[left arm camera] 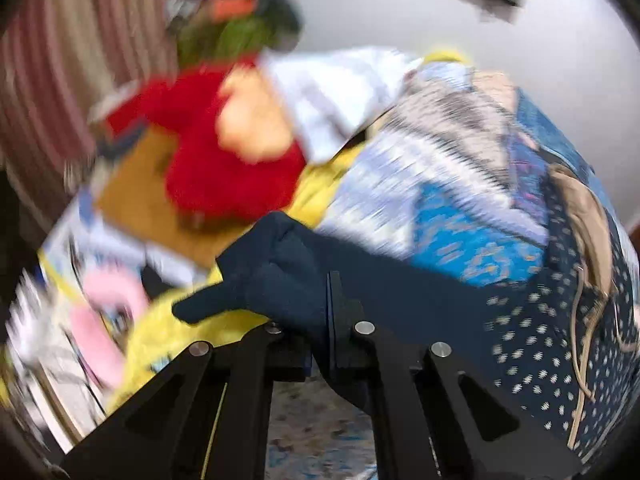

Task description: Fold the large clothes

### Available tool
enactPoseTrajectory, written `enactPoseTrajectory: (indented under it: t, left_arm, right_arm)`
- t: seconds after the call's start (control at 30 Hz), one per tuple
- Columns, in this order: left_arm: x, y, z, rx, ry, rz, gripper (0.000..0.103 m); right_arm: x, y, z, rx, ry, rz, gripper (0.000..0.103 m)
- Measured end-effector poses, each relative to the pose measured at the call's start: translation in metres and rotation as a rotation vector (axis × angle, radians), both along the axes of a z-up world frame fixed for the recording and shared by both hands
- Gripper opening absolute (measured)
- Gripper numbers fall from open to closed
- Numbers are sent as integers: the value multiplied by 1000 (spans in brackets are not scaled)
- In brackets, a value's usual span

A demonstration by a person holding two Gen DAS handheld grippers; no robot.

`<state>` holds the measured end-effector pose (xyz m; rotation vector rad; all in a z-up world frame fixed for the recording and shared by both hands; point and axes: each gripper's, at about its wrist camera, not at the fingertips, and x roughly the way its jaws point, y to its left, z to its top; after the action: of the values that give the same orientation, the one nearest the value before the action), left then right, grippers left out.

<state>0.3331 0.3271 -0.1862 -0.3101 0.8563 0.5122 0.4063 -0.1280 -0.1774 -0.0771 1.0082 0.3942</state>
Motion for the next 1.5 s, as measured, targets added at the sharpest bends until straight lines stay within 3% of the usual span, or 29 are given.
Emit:
enactPoseTrajectory:
  t: [0.1,0.23,0.4,0.53,0.67,0.8,0.87,0.93,1.0,1.1,1.17,1.23,1.37,1.5]
  left_arm:
    - [14,-38,41,66,-67,-101,4]
    - [33,-101,92,70,-174,-249,4]
    - [55,-203,119,47,-235,-483,4]
    - [71,-279,91,43,-169,-642,4]
    - [76,-352,24,23,0,-786,4]
    - [67,-395,-34,-15,144,-868,4]
    - [59,-408,-51,4,180,-879,4]
    - [51,-412,-51,45,169,-890,7]
    - [47,-408,-44,15,169,-908,17]
    - [37,-391,-28,-36,153,-917,41]
    - [30,-373,-13,-36,116,-898,66]
    - [21,-351,-2,-29,75,-866,76]
    - [7,-293,9,-28,50,-772,78]
    - [-16,-226,1,31,76,-637,80]
  right_arm:
    - [1,-13,4,13,-2,-27,103]
    - [-2,-30,16,45,-24,-54,103]
    - [-13,-60,36,77,-67,-83,103]
    - [-20,-87,48,72,-89,-108,103]
    - [-26,-117,50,56,-85,-142,103]
    - [-29,-140,42,49,-47,-175,103]
    - [-31,-146,36,57,-12,-180,103]
    - [-32,-149,29,66,18,-178,103]
    - [-32,-147,22,63,44,-173,103]
    - [-29,-135,14,65,67,-157,103]
    - [-27,-125,12,78,76,-141,103]
    - [-23,-110,12,91,82,-120,103]
    - [-9,-72,4,84,105,-62,103]
    - [6,-32,-14,33,141,-5,103]
